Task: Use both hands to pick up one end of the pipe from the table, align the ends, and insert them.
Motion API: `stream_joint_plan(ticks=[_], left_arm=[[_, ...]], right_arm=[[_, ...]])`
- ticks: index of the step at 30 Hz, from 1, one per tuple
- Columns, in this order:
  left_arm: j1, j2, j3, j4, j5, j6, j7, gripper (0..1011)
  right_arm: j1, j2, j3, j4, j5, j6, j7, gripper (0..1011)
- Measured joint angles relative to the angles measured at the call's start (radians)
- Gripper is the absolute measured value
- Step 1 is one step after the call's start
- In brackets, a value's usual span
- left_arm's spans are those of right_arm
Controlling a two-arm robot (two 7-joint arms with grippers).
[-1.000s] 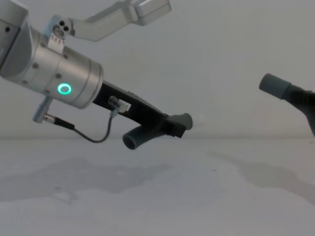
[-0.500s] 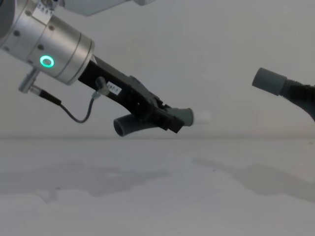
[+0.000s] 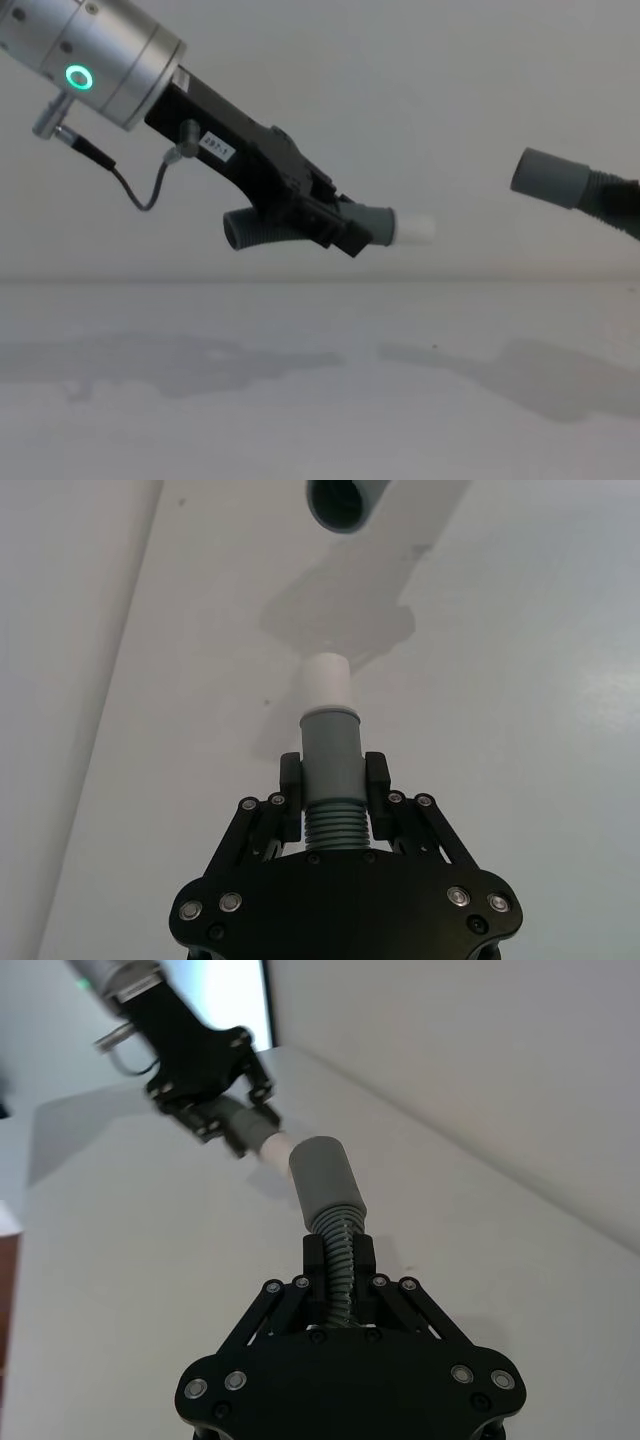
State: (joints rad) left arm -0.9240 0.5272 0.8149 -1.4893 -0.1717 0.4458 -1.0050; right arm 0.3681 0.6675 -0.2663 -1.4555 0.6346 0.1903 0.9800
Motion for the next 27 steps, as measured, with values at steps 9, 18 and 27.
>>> stream_joint_plan(ticks=[9,18,27], left_arm=[[-0.041,0.007,0.023,0.016,-0.011,-0.053,-0.070,354],[-0.061,0.012,0.033,0.020,-0.023,-0.078,-0.104,354],[-0.070,0.014,0.037,0.022,-0.028,-0.090,-0.120,354]], right_arm=[[0.068,0.049,-0.056,0.064,0.012,-0.003,0.190,155],[0.121,0.082,-0.104,0.112,0.014,-0.003,0.334,155],[0.152,0.103,-0.133,0.140,0.016,-0.002,0.419,155]])
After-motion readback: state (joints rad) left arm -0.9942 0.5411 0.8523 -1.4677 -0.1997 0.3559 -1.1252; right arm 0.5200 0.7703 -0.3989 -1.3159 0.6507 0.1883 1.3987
